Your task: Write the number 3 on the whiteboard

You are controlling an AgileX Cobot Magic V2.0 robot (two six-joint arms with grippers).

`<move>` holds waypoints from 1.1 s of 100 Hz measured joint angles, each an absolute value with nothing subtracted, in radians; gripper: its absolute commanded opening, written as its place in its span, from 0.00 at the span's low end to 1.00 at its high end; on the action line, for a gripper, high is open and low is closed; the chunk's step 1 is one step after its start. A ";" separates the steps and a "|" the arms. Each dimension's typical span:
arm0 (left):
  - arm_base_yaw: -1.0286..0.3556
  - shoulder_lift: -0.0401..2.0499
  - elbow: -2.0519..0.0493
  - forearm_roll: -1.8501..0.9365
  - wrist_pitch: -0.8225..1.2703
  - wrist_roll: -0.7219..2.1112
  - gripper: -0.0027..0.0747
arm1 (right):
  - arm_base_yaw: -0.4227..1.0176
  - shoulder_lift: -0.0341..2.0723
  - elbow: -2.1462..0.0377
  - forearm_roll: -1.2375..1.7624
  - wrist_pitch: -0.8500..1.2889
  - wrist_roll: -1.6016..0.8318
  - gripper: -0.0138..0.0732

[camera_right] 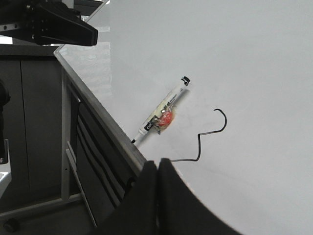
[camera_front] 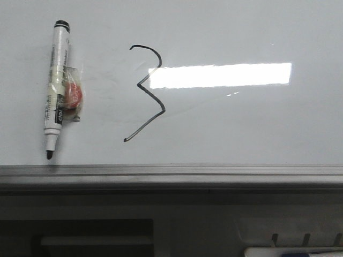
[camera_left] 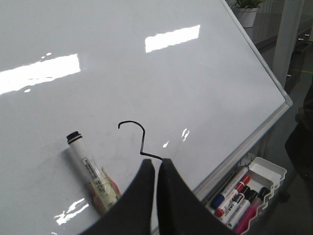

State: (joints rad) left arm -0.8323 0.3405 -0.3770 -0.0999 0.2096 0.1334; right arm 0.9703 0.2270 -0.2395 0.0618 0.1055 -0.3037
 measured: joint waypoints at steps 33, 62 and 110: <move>-0.832 0.334 -0.377 -0.096 0.228 0.134 0.01 | 0.970 0.138 -0.141 0.057 0.101 -0.304 0.09; -0.832 0.334 -0.377 -0.098 0.228 0.134 0.01 | 0.970 0.138 -0.141 0.057 0.105 -0.304 0.09; -0.770 0.334 -0.327 -0.018 0.230 0.134 0.01 | 0.970 0.138 -0.141 0.057 0.105 -0.304 0.09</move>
State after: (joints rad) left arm -0.7705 0.3338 -0.3272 -0.0183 0.2303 0.1338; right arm 0.9703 0.1385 -0.1412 0.0567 0.1053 -0.3037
